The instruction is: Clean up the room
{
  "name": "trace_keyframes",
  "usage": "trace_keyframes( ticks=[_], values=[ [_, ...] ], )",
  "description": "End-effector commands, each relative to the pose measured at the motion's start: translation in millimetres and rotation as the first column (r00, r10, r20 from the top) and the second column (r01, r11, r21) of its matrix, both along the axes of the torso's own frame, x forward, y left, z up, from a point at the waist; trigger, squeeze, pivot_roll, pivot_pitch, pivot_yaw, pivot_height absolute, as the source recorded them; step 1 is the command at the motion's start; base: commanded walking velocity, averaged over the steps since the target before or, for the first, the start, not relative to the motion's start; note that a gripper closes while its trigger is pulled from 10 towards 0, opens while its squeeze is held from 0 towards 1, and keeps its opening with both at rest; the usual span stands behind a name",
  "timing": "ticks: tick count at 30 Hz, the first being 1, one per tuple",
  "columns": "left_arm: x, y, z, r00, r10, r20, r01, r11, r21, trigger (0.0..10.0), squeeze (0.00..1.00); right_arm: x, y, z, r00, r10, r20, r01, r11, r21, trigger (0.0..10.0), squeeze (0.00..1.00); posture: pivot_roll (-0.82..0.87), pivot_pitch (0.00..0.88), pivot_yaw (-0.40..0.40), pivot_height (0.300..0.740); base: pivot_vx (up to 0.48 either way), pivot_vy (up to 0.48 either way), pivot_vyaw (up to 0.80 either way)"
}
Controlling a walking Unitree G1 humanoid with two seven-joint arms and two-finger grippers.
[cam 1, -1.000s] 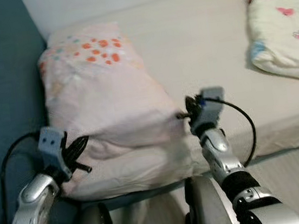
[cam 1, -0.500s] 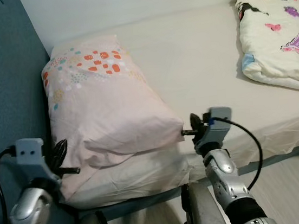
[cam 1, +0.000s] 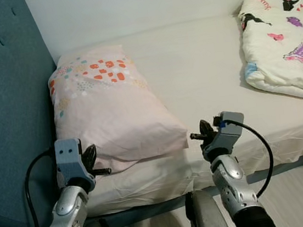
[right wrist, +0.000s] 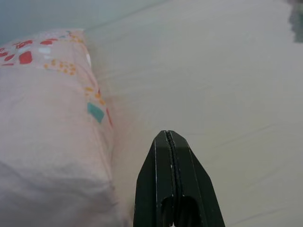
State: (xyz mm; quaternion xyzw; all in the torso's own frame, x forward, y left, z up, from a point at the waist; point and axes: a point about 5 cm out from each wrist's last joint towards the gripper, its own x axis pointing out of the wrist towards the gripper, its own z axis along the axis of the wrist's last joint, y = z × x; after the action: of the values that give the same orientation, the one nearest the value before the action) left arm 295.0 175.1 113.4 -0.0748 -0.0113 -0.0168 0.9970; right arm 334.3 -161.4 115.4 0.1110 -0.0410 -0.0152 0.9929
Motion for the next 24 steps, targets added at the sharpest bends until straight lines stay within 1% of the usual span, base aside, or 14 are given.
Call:
trace_keyframes(
  ticks=[1,3,5,7,9,10,11,14,18,20,21,22,23,24],
  values=[
    [-4.9,-3.1,-7.9,0.999,-0.003,-0.046,0.003,1.0,0.007,10.0,0.0,-1.1,1.6,-2.5,1.0,0.013,-0.016,-0.013,1.0,0.001,10.0,0.0,-0.03,0.159,-0.027,0.578,0.0,0.0,0.0],
    [-4.9,-3.1,-7.9,0.999,-0.003,-0.046,0.003,1.0,0.007,10.0,0.0,-1.1,1.6,-2.5,1.0,0.013,-0.016,-0.013,1.0,0.001,10.0,0.0,-0.03,0.159,-0.027,0.578,0.0,0.0,0.0],
    [-5.8,-6.7,-13.8,0.996,-0.006,-0.085,0.008,1.0,0.027,10.0,0.0,-0.1,5.4,-1.8,0.999,0.033,-0.018,-0.033,0.999,0.029,10.0,0.0,-0.03,0.159,-0.029,0.578,0.0,0.0,0.0],
    [-6.7,-7.2,-17.8,0.995,0.002,-0.096,0.004,0.998,0.062,10.0,0.0,-1.5,6.4,-7.2,0.998,0.04,-0.047,-0.04,0.999,0.002,10.0,0.0,-0.03,0.155,-0.03,0.578,0.0,0.0,0.0],
    [-6.8,-6.3,-19.4,0.994,0.015,-0.104,-0.007,0.997,0.077,10.0,0.0,-2.4,7.0,-9.8,0.997,0.047,-0.064,-0.047,0.999,-0.009,10.0,0.0,-0.03,0.155,-0.031,0.578,0.0,0.0,0.0],
    [-6.4,-3.7,-19.8,0.994,0.038,-0.099,-0.031,0.997,0.074,10.0,0.0,-3.6,6.8,-11.0,0.996,0.053,-0.067,-0.056,0.997,-0.048,10.0,0.0,-0.03,0.15,-0.033,0.578,0.0,0.0,0.0],
    [-6.4,-3.7,-19.8,0.994,0.038,-0.099,-0.031,0.997,0.074,10.0,0.0,-3.6,6.8,-11.0,0.996,0.053,-0.067,-0.056,0.997,-0.048,10.0,0.0,-0.03,0.15,-0.033,0.578,0.0,0.0,0.0],
    [-6.8,4.6,-20.4,0.991,0.082,-0.102,-0.074,0.995,0.073,10.0,0.0,-8.2,5.8,-12.5,0.995,0.077,-0.06,-0.085,0.985,-0.152,10.0,0.0,-0.03,0.144,-0.035,0.578,0.0,0.0,0.0],
    [-9.0,10.0,-23.1,0.99,0.081,-0.111,-0.07,0.992,0.106,10.0,0.0,-11.7,3.1,-17.3,0.994,0.076,-0.08,-0.09,0.978,-0.19,10.0,0.0,-0.04,0.139,-0.034,0.578,0.0,0.0,0.0],
    [-9.8,11.9,-25.7,0.992,0.062,-0.113,-0.042,0.985,0.164,10.0,0.0,-13.3,3.7,-18.2,0.993,0.09,-0.076,-0.104,0.971,-0.215,10.0,0.0,-0.04,0.136,-0.033,0.578,0.0,0.0,0.0],
    [-9.8,11.9,-25.7,0.992,0.062,-0.113,-0.042,0.985,0.164,10.0,0.0,-13.3,3.7,-18.2,0.993,0.09,-0.076,-0.104,0.971,-0.215,10.0,0.0,-0.04,0.136,-0.033,0.578,0.0,0.0,0.0],
    [-11.0,2.5,-27.4,0.991,-0.071,-0.113,0.089,0.984,0.155,10.0,0.0,-15.0,6.6,-16.6,0.992,0.109,-0.063,-0.119,0.973,-0.198,10.0,0.0,-0.05,0.135,-0.036,0.578,0.0,0.0,0.0],
    [-11.0,2.5,-27.4,0.991,-0.071,-0.113,0.089,0.984,0.155,10.0,0.0,-15.0,6.6,-16.6,0.992,0.109,-0.063,-0.119,0.973,-0.198,10.0,0.0,-0.05,0.135,-0.036,0.578,0.0,0.0,0.0],
    [-11.9,-7.4,-27.9,0.977,-0.18,-0.11,0.194,0.972,0.13,10.0,0.0,-15.7,7.8,-15.8,0.991,0.118,-0.059,-0.127,0.973,-0.19,10.0,0.0,-0.05,0.135,-0.04,0.578,0.0,0.0,0.0]
  ],
)
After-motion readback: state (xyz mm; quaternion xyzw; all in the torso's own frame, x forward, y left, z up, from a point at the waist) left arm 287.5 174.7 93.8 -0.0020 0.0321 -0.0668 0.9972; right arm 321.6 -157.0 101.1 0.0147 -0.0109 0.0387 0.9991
